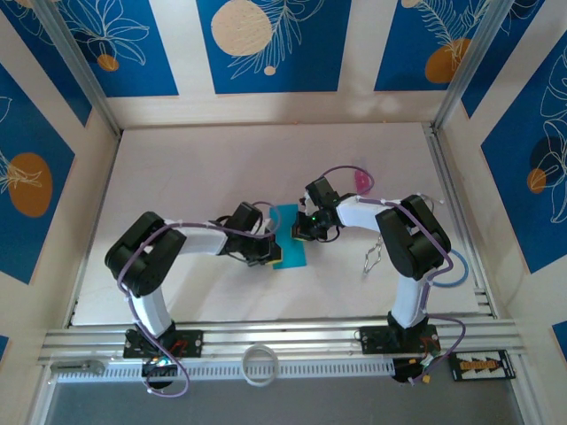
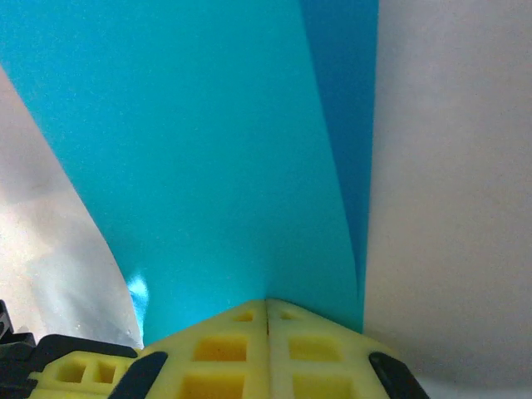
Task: Fold a paper plane with a square sheet of paper (pick it up from the middle)
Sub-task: First fold the square sheet of paper in half at the center of the table.
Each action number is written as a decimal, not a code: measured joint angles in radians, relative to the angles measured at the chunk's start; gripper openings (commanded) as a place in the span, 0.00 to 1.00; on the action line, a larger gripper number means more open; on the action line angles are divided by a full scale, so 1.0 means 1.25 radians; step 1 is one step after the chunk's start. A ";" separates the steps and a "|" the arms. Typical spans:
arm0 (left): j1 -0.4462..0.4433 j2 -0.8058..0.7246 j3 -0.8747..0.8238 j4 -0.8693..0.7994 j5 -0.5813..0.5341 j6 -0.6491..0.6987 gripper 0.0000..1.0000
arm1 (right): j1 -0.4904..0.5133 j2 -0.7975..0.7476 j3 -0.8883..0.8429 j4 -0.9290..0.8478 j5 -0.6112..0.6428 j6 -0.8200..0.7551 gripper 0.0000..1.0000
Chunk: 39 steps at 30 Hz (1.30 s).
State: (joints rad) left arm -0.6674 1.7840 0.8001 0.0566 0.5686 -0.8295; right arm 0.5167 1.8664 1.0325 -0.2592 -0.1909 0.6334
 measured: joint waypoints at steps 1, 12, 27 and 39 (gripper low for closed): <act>-0.001 -0.002 -0.009 0.015 0.000 0.000 0.00 | 0.000 0.000 0.000 0.000 0.000 0.000 0.01; -0.014 -0.083 -0.121 0.071 -0.016 0.004 0.00 | 0.000 0.000 -0.001 0.000 0.000 0.000 0.01; 0.015 -0.162 -0.021 -0.050 -0.015 0.043 0.00 | -0.003 0.000 -0.004 0.005 -0.009 -0.004 0.01; 0.100 0.064 0.152 -0.016 0.000 0.043 0.00 | -0.005 0.002 0.000 0.000 -0.016 -0.019 0.01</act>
State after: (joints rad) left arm -0.5426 1.8645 0.9897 0.0360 0.5686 -0.7757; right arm 0.5098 1.8694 1.0321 -0.2596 -0.2108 0.6098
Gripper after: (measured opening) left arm 0.048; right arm 0.057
